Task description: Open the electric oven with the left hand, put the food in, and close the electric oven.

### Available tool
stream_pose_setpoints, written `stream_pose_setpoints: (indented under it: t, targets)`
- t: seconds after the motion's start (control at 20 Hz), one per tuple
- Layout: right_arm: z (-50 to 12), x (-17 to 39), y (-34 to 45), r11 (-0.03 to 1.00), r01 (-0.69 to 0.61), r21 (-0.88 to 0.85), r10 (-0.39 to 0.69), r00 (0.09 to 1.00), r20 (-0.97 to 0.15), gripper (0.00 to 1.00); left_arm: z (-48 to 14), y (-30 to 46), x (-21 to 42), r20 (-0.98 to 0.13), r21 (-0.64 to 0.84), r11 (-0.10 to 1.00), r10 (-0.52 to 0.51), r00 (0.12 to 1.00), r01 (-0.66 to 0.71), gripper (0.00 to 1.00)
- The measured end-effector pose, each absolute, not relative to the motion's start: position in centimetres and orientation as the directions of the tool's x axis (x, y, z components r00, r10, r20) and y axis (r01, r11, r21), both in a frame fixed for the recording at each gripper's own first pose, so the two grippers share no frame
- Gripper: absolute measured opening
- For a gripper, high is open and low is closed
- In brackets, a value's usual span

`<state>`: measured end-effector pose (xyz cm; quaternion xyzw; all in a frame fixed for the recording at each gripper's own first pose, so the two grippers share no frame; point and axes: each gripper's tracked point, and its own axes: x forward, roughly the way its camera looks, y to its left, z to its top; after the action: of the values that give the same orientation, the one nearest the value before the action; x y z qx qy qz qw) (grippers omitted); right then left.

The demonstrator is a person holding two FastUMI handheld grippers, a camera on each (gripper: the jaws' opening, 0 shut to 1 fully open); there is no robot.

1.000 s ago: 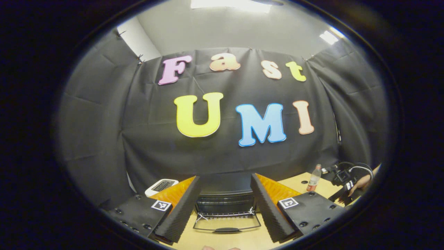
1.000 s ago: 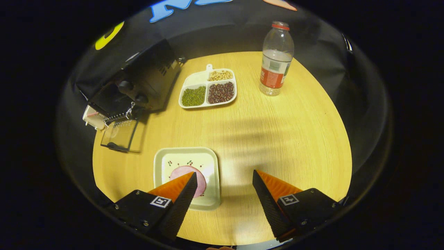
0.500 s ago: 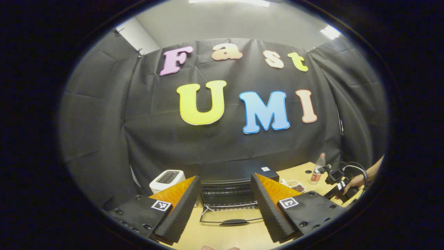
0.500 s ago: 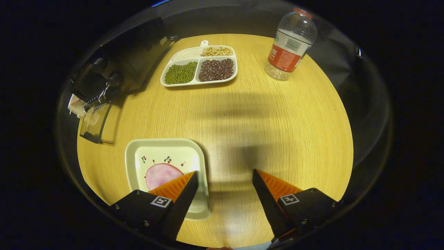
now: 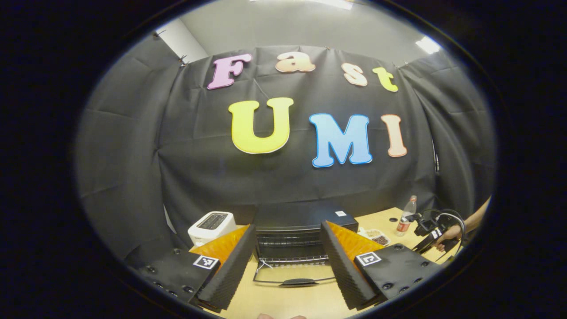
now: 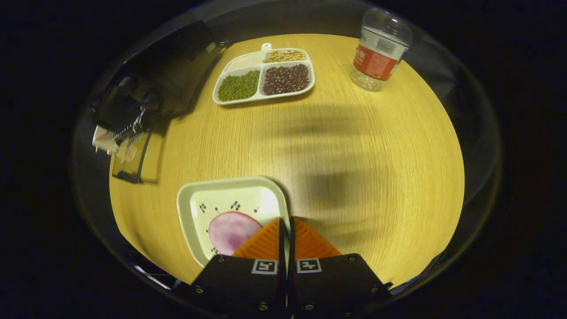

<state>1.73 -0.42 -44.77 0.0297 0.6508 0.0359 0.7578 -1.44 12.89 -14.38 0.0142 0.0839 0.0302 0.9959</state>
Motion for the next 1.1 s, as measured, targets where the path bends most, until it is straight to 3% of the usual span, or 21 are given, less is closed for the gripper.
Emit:
stream_pose_setpoints:
  t: [0.2, 0.3, 0.45, 0.7, 0.8, 0.85, 0.95, 1.1]
  targets:
    - [-44.7, 1.1, -1.0, 0.988, 0.025, 0.151, 0.146, 0.146, -0.978, 0.0, -13.8, 12.3, -1.9, -0.156, 0.048, 0.997, 0.07, 0.985, -0.063, 1.0]
    - [-44.6, 1.0, -1.0, 0.969, 0.077, 0.235, 0.221, 0.159, -0.962, 0.01, -13.5, 11.9, -2.0, -0.158, 0.051, 0.996, 0.077, 0.984, -0.07, 0.97]
    - [-44.6, 0.4, -0.5, 0.899, 0.181, 0.399, 0.366, 0.188, -0.911, 0.01, -13.0, 11.1, -2.1, -0.161, 0.053, 0.995, 0.089, 0.983, -0.082, 1.0]
    - [-44.6, -1.0, 0.6, 0.746, 0.275, 0.607, 0.552, 0.254, -0.794, 0.01, -11.9, 9.8, -2.0, -0.159, 0.048, 0.994, 0.102, 0.982, -0.096, 0.94]
    - [-44.4, -1.2, 0.7, 0.695, 0.301, 0.653, 0.586, 0.289, -0.757, 0.01, -11.9, 9.9, -1.8, -0.165, 0.044, 0.994, 0.111, 0.98, -0.105, 0.92]
    - [-44.2, -1.4, 0.7, 0.673, 0.308, 0.672, 0.599, 0.307, -0.74, 0.0, -11.7, 10.0, -1.8, -0.164, 0.043, 0.993, 0.116, 0.98, -0.11, 1.0]
    - [-44.0, -1.6, 0.9, 0.635, 0.331, 0.698, 0.616, 0.328, -0.716, 0.01, -11.3, 10.3, -1.9, -0.161, 0.036, 0.992, 0.123, 0.979, -0.119, 0.92]
    - [-43.9, -1.9, 1.2, 0.618, 0.34, 0.709, 0.615, 0.353, -0.705, 0.01, -11.0, 10.8, -1.6, -0.154, 0.031, 0.992, 0.124, 0.98, -0.121, 0.92]
